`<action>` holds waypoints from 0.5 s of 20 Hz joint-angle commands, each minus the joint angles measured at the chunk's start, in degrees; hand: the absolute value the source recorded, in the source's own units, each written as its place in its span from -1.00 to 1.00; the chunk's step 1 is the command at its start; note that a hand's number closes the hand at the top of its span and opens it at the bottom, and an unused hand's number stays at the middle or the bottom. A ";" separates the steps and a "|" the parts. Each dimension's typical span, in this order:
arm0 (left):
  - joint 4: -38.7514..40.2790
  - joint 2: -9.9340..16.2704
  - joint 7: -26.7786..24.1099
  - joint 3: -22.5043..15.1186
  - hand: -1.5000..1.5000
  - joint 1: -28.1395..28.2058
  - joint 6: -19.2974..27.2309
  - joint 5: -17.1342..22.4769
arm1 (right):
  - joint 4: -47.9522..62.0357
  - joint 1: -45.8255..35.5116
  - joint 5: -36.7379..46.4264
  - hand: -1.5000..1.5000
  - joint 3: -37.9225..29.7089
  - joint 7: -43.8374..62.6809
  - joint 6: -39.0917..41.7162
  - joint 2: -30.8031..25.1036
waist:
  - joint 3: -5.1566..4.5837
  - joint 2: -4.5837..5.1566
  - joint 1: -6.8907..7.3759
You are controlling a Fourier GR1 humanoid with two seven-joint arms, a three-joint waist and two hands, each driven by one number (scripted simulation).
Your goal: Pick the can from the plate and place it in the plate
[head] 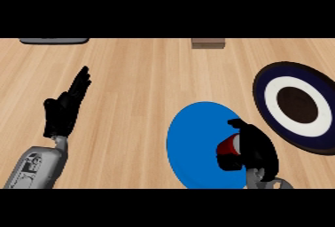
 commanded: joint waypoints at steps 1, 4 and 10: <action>-3.90 -0.49 -0.28 -0.63 0.00 4.91 -0.58 -0.85 | -2.04 1.03 4.54 1.00 1.00 5.99 1.78 -0.10 | 0.00 -0.10 0.14; -2.62 -2.31 1.16 -1.20 0.00 1.05 0.76 -3.48 | 2.15 -0.19 6.97 1.00 0.05 3.20 -0.74 1.62 | 0.02 -0.01 0.05; -3.50 -1.80 2.40 2.68 0.00 1.10 -2.08 -2.63 | -0.40 3.04 8.68 1.00 -2.95 -2.90 -0.79 -0.42 | 0.02 -0.02 -0.09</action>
